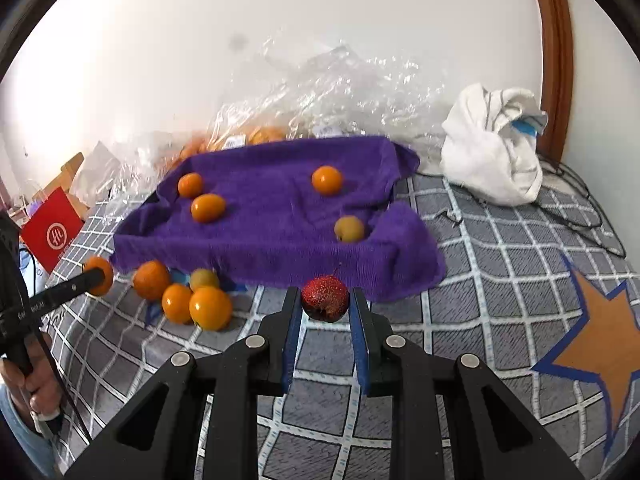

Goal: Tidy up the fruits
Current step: 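Carry the red fruit onto the towel with the right gripper while the left carries its orange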

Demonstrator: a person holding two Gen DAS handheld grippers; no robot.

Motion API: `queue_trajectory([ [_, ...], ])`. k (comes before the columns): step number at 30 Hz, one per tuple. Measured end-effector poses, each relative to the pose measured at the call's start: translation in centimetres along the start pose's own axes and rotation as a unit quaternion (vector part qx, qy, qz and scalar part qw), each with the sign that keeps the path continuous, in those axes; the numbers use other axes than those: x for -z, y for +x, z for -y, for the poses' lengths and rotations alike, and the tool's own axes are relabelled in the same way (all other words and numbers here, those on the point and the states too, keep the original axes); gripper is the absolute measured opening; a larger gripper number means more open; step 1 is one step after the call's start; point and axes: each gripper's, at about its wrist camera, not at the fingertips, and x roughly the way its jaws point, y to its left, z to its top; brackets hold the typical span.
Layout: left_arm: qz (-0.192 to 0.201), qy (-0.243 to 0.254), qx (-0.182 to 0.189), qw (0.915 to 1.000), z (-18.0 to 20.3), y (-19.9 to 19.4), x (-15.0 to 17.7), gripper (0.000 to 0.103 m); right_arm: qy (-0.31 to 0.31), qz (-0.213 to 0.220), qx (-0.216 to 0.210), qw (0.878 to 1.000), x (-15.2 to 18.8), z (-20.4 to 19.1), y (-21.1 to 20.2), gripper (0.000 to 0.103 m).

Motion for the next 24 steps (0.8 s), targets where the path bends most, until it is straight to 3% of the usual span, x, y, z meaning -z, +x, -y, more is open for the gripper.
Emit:
queue_trajectory([
  [4,0.028,-0.012,0.011,0.9995,-0.3,-1.4,-0.8,0.041,-0.018,0.003,0.006,1.000,-1.1,-1.2,-0.1,0.024],
  [10,0.036,-0.005,0.007,0.9993,0.4,-3.1,-3.0,0.041,-0.011,0.013,-0.014,1.000,-3.2,-1.6,-0.3,0.024],
  [13,0.038,0.012,-0.011,0.9992,1.6,-3.4,-4.9,0.041,-0.016,0.019,-0.010,1.000,-4.7,-1.8,-0.2,0.024],
  [18,0.045,0.021,0.001,0.9988,2.8,-2.7,-8.2,0.041,-0.004,0.021,-0.012,1.000,-7.7,-1.3,0.8,0.024],
  [24,0.060,0.046,-0.025,0.9968,3.8,1.0,-11.0,0.041,0.014,0.028,-0.016,0.999,-9.9,-0.3,2.4,0.024],
])
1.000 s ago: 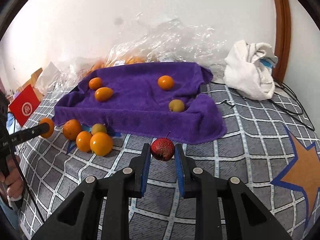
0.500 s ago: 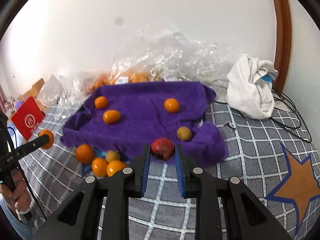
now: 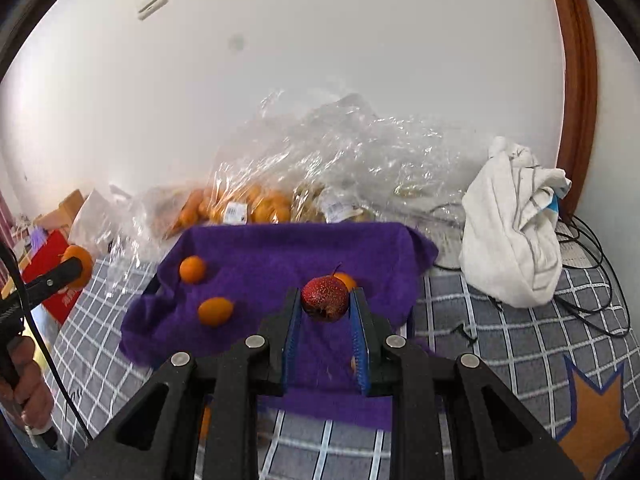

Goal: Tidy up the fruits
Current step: 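Carry the red fruit onto the towel with the right gripper while the left carries its orange, then open both grippers to release the red fruit and orange onto the towel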

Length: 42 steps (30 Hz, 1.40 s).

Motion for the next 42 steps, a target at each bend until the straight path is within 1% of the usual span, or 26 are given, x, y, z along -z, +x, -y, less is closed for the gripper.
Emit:
queue_trajectory([
  [3,-0.015,-0.008,-0.012,0.9998,-0.2,2.9,0.2,0.041,0.011,-0.005,-0.002,1.000,0.0,0.7,1.6,0.024],
  [5,-0.024,-0.019,-0.006,0.9995,-0.7,4.5,0.6,0.041,0.021,-0.023,-0.002,1.000,0.5,1.3,3.1,0.024],
  [7,-0.042,-0.023,-0.020,0.9987,-1.0,6.3,1.1,0.041,0.023,-0.034,0.000,0.999,0.9,1.7,4.1,0.024],
  [10,-0.056,-0.023,-0.022,0.9979,-1.3,7.6,2.0,0.041,0.020,-0.041,-0.003,0.999,1.7,2.0,5.0,0.024],
  [15,-0.064,-0.003,-0.026,0.9976,-0.9,8.7,2.6,0.041,0.010,-0.060,0.007,0.998,2.4,1.6,6.5,0.024],
  [17,-0.074,0.001,-0.033,0.9967,-0.6,9.4,2.9,0.041,0.005,-0.060,0.006,0.998,2.7,1.4,6.7,0.024],
  [19,-0.082,0.010,-0.029,0.9961,-0.4,9.7,3.3,0.041,0.002,-0.066,0.002,0.998,2.9,1.1,7.2,0.024],
  [24,-0.081,0.021,-0.026,0.9961,0.0,9.7,3.6,0.041,-0.006,-0.081,0.000,0.997,3.5,0.8,8.5,0.024],
  [29,-0.091,0.025,-0.027,0.9951,0.1,10.1,3.9,0.041,-0.004,-0.076,0.008,0.997,3.6,0.9,8.8,0.024],
  [32,-0.091,0.031,-0.034,0.9948,0.1,10.2,4.0,0.041,0.003,-0.077,0.008,0.997,3.5,1.2,8.8,0.025],
  [33,-0.092,0.030,-0.034,0.9947,0.1,10.2,4.0,0.041,0.004,-0.074,0.009,0.997,3.5,1.2,8.7,0.028],
  [34,-0.094,0.029,-0.033,0.9946,0.0,10.2,4.0,0.041,0.003,-0.071,0.010,0.997,3.5,1.2,8.6,0.034],
  [35,-0.094,0.026,-0.032,0.9947,0.0,10.2,4.1,0.041,0.001,-0.067,0.011,0.998,3.5,1.2,8.4,0.037],
  [36,-0.095,0.025,-0.031,0.9947,0.0,10.2,4.1,0.041,-0.001,-0.064,0.013,0.998,3.5,1.1,8.3,0.043],
  [38,-0.091,0.028,-0.032,0.9950,0.0,10.1,4.0,0.042,-0.005,-0.061,0.015,0.998,3.6,1.0,8.0,0.047],
  [40,-0.077,0.037,-0.034,0.9957,0.1,9.8,4.0,0.051,-0.010,-0.056,0.014,0.998,3.7,0.7,7.7,0.052],
  [42,-0.063,0.048,-0.038,0.9962,0.4,9.4,4.0,0.054,-0.015,-0.047,0.016,0.999,3.7,0.4,7.3,0.055],
])
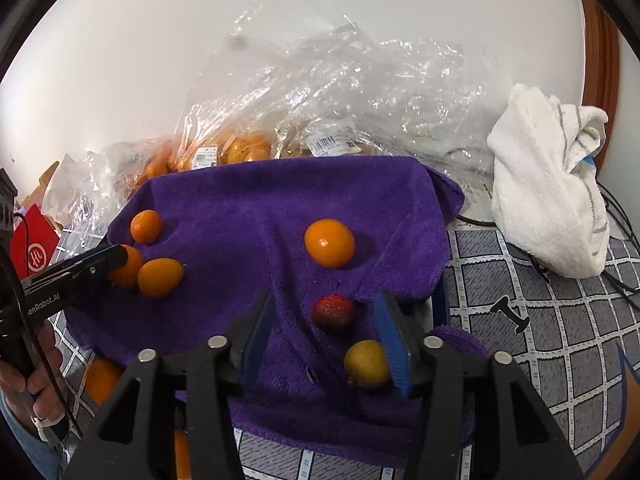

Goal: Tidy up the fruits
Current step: 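Open both grippers to release the red fruit and orange onto the towel, then grasp an orange with the right gripper while the left gripper grasps another orange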

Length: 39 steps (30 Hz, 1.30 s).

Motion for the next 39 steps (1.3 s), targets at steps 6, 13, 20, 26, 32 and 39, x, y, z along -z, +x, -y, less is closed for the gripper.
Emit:
queue_trajectory([
  [6,0.038,0.018,-0.007,0.9991,0.5,-1.4,0.2,0.055,-0.003,0.028,0.007,1.000,0.1,-0.6,-1.6,0.055],
  [13,0.092,0.026,-0.002,0.9954,1.0,-3.7,0.3,0.055,0.019,0.078,0.030,0.996,-1.1,-0.5,-5.1,0.055],
  [20,0.120,0.046,0.018,0.9915,2.1,-6.1,0.0,0.055,0.056,0.072,0.008,0.996,-1.5,-0.9,-9.8,0.055],
  [26,0.118,0.072,0.018,0.9902,2.8,-9.7,0.0,0.055,0.043,0.042,0.027,0.998,0.9,-1.9,-11.9,0.055],
  [32,0.070,0.048,0.030,0.9959,0.1,-12.1,2.8,0.055,0.009,0.024,0.004,1.000,4.2,-4.2,-11.9,0.055],
  [39,0.042,0.010,0.033,0.9985,-3.6,-12.4,7.0,0.055,-0.024,-0.038,-0.035,0.998,8.4,-7.5,-7.8,0.039],
])
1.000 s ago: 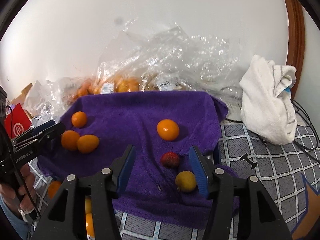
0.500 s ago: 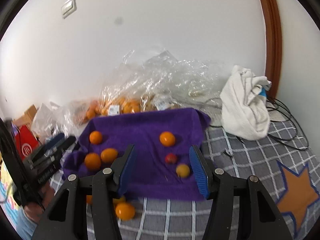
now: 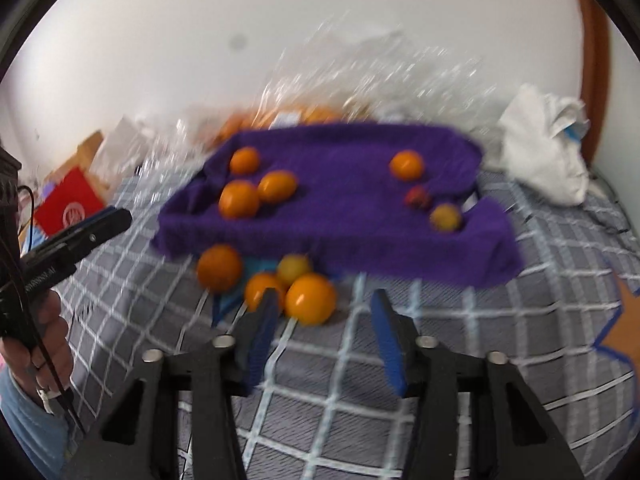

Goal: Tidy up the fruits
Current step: 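Grasp an orange with the right gripper while the left gripper grasps another orange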

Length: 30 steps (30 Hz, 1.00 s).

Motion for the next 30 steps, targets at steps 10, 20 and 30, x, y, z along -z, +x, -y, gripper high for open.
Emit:
queue_trajectory([
  [10,-0.013,-0.048,0.035,0.9982,-1.8,0.4,1.9,0.055,0.000,-0.025,0.012,1.000,-0.1,0.1,3.5,0.038],
  [20,-0.023,-0.049,0.038,0.9978,-1.6,0.7,2.0,0.055,0.013,-0.007,0.030,0.999,0.2,2.4,2.1,0.034],
  [30,-0.045,-0.042,0.058,0.9964,-1.2,1.2,2.3,0.055,0.015,-0.015,0.038,0.999,0.4,4.0,2.5,0.038],
])
